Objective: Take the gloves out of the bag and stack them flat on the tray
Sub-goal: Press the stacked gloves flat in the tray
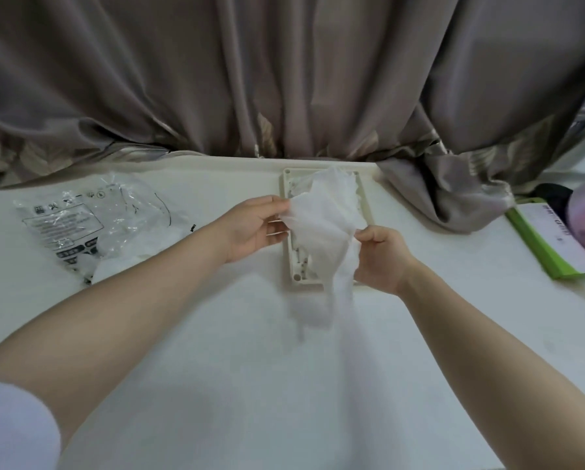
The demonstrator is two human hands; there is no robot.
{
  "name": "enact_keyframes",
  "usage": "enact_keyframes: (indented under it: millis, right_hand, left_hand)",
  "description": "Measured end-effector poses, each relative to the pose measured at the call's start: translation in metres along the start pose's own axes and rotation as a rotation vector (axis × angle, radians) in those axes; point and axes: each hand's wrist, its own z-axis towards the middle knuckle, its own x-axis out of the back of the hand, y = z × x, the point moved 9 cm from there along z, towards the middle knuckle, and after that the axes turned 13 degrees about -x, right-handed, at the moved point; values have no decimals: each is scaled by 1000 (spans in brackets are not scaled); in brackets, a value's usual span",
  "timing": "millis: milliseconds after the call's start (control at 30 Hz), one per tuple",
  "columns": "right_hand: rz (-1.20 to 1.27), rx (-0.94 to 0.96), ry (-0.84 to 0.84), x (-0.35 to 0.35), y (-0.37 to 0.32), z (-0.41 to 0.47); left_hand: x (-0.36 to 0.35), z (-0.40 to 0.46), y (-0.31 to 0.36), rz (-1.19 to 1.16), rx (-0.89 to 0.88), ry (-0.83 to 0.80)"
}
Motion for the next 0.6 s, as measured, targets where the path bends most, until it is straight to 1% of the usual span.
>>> enact_keyframes:
  millis: [67,167,200,267,333,400,433,533,600]
  right_hand:
    - [-59,-53,52,20,3,-3]
    - [-112,-126,88,47,6,-5]
    - [-148,-131,130,55,5,-4]
    - [-277,-104,233,72,-3,-7]
    - [-284,8,261,74,-19,-10]
    - [-197,119,174,66,-37,-17]
    - [-195,164,122,61,-44,-20]
    - [-409,258,21,43,-63,-29]
    - [-547,270,-65,25,-63,-34]
  left_hand:
    - [-16,4,10,24,-46,-29]
    - [-41,11,18,109,-92,-78]
    - [-47,12,21,147,-103,-98]
    - [-65,15,23,258,-139,-149]
    - [-79,15,29,372,-190,-193]
    - [-94,13,37,463,-246,-245]
    - [-100,10,40,494,-265,-279]
    - [-118,4,48,572,-297,-392]
    - [-129,0,49,571,-302,-487]
